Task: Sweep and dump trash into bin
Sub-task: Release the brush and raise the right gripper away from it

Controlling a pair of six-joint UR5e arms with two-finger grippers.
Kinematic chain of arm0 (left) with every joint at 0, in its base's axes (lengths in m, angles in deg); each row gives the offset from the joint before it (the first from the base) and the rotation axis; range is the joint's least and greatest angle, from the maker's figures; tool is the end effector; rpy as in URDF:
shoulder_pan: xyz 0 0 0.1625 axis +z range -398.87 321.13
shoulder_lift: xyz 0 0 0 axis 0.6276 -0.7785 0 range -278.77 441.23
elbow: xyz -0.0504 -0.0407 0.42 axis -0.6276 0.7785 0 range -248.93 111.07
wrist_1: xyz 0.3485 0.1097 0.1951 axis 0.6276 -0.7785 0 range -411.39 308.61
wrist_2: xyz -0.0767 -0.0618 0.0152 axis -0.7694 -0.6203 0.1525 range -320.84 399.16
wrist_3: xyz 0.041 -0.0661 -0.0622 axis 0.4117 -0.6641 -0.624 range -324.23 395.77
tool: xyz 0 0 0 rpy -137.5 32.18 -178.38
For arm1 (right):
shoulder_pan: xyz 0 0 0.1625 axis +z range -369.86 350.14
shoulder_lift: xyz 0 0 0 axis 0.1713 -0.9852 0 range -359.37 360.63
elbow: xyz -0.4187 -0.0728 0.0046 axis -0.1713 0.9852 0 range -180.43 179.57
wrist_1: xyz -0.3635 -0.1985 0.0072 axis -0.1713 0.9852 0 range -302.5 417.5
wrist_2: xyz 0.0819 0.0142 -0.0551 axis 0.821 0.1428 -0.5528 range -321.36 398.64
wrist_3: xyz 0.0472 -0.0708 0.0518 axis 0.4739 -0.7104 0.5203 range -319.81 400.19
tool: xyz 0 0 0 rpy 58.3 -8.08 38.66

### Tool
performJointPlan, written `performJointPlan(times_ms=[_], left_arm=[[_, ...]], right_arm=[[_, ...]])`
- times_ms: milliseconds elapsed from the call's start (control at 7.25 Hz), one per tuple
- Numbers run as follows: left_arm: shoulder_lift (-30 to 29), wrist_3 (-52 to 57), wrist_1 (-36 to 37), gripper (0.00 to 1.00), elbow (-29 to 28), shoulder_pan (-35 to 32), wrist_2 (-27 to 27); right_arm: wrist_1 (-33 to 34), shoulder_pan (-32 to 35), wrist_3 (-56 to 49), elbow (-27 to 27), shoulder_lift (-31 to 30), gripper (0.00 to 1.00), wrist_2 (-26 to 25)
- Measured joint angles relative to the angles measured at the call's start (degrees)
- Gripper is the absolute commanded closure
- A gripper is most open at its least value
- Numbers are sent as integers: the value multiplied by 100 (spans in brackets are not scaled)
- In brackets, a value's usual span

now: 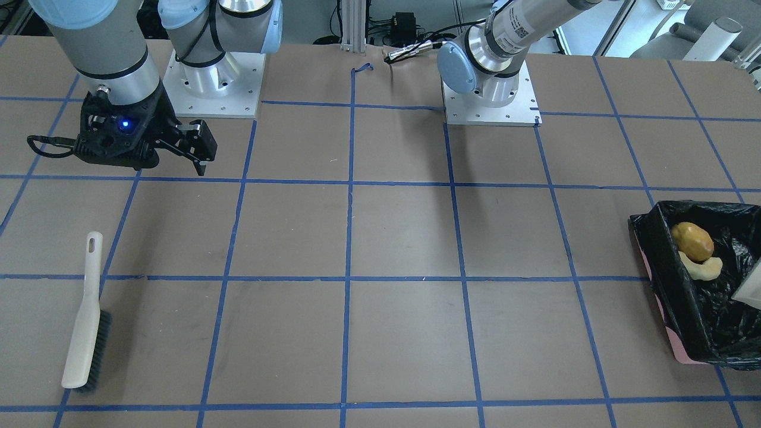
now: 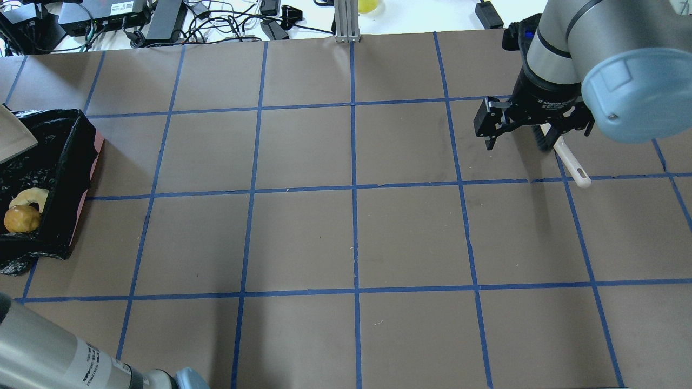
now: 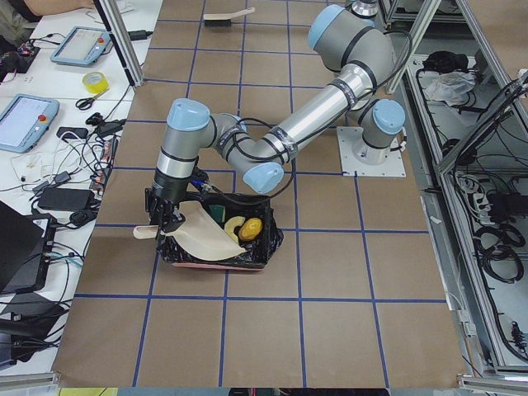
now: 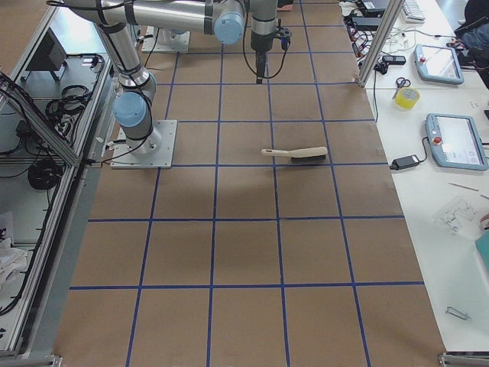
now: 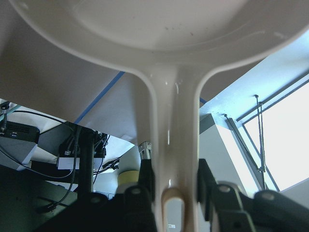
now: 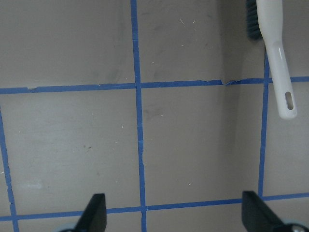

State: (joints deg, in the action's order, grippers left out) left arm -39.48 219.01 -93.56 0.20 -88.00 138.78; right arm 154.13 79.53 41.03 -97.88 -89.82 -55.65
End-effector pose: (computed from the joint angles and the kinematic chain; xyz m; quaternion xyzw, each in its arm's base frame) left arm 0.3975 -0.6378 0.4448 0.8831 0.3298 0.1953 0.2707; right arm 0.1208 -0.4864 0.4396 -0.0125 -0.9992 -0.0031 0.0374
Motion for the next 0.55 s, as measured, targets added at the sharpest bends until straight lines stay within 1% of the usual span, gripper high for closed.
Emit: performJointPlan(times_ms=[276, 552], left_arm=[[53, 4, -51, 100, -3, 0, -32], [83, -94, -447, 100, -92, 0, -189]], right_arm=[[180, 14, -23, 25, -7, 0, 6], [364, 19, -53, 16, -13, 0, -7]])
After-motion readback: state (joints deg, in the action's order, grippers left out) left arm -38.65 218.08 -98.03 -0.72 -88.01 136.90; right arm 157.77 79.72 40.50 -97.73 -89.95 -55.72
